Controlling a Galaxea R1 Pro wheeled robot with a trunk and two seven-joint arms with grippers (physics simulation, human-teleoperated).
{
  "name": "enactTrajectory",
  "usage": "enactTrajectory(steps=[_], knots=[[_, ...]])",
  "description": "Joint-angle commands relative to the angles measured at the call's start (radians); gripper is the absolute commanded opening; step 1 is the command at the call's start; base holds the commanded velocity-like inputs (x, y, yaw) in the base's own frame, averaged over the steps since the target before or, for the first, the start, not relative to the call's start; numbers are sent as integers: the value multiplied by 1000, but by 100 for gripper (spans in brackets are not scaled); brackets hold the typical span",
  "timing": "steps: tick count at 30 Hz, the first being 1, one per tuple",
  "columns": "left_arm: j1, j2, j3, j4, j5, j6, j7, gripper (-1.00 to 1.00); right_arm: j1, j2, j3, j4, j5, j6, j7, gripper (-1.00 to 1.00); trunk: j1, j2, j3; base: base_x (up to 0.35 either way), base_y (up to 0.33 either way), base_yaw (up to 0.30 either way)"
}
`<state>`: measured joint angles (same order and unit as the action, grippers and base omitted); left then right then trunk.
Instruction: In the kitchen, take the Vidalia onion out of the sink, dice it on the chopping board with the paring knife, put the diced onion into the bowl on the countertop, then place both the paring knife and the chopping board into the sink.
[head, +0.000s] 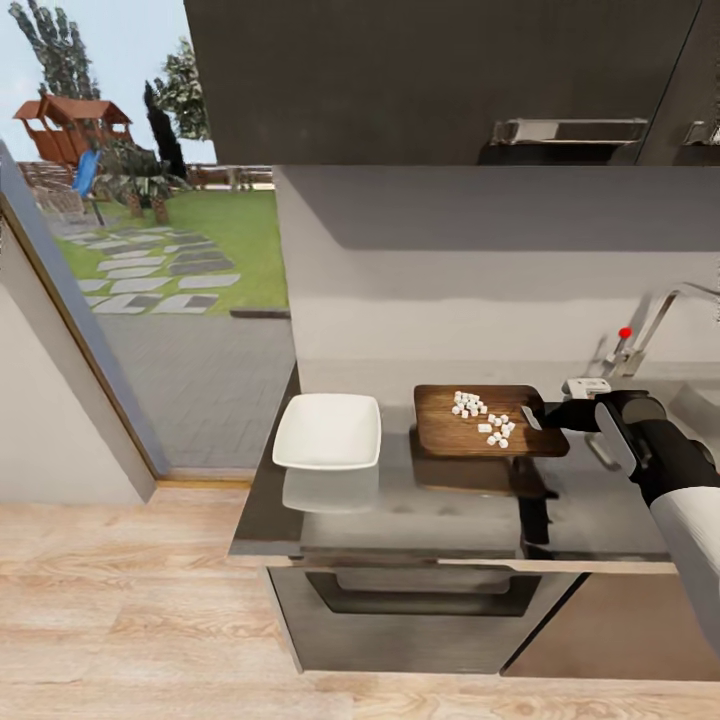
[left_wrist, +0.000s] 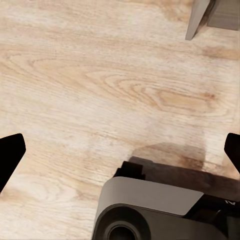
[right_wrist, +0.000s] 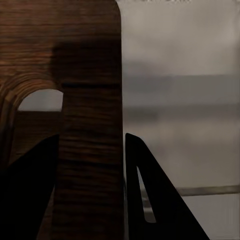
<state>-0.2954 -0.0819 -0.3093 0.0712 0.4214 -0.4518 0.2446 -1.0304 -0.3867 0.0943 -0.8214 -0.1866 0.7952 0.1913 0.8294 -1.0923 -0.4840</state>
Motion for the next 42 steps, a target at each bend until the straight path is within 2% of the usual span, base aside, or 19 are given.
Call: enactTrajectory(steps=[1, 5, 28, 32, 40, 42], knots=[[-2, -1, -9, 4, 5, -5, 2, 100, -1, -1, 4, -1, -7, 4, -3, -100, 0, -1, 1, 0, 0, 0], [-2, -1, -8, 4, 5, -5, 2, 100, -1, -1, 4, -1, -8, 4, -3, -100, 0, -1, 7, 0, 0, 0], [-1, -2, -9, 4, 5, -5, 2, 100, -1, -1, 4, 0, -3, 13, -4, -100, -88, 160, 110, 0, 0, 0], [-1, -1, -10, 4, 5, -5, 2, 100, -2, -1, 3, 1, -1, 89, -5, -100, -103, 188, 123, 0, 0, 0], [-1, -1, -9, 4, 5, -5, 2, 100, -2, -1, 4, 1, 0, 104, -6, -100, -134, 244, 148, 0, 0, 0], [-1, -2, -10, 4, 5, -5, 2, 100, -1, -1, 4, 1, 0, 104, -6, -100, -134, 244, 148, 0, 0, 0]])
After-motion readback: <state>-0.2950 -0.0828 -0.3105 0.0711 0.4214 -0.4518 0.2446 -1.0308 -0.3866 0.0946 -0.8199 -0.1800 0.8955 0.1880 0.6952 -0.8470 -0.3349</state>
